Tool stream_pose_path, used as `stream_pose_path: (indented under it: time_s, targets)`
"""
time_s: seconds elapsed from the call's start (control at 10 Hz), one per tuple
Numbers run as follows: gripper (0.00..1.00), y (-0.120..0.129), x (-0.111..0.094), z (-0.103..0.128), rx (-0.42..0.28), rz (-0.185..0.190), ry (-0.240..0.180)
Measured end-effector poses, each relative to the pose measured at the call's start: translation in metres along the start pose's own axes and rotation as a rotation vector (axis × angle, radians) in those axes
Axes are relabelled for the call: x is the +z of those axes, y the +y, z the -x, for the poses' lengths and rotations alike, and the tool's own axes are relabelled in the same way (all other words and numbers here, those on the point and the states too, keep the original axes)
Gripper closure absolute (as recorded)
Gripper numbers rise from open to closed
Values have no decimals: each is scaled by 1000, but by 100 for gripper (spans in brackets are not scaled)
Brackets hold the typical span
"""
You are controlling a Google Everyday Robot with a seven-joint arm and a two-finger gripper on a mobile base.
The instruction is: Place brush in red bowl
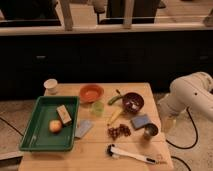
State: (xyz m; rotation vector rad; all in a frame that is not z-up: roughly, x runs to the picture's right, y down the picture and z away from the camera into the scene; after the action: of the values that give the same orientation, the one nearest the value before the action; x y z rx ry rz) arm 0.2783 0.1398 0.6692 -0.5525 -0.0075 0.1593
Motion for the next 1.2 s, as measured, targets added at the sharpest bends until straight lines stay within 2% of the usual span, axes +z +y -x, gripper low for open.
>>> stream_pose_path:
  time_s: [0.6,1.2]
  targets:
    - [20,26,4,2,-15,8,-16]
    - [20,56,17,12,-76,39,-10]
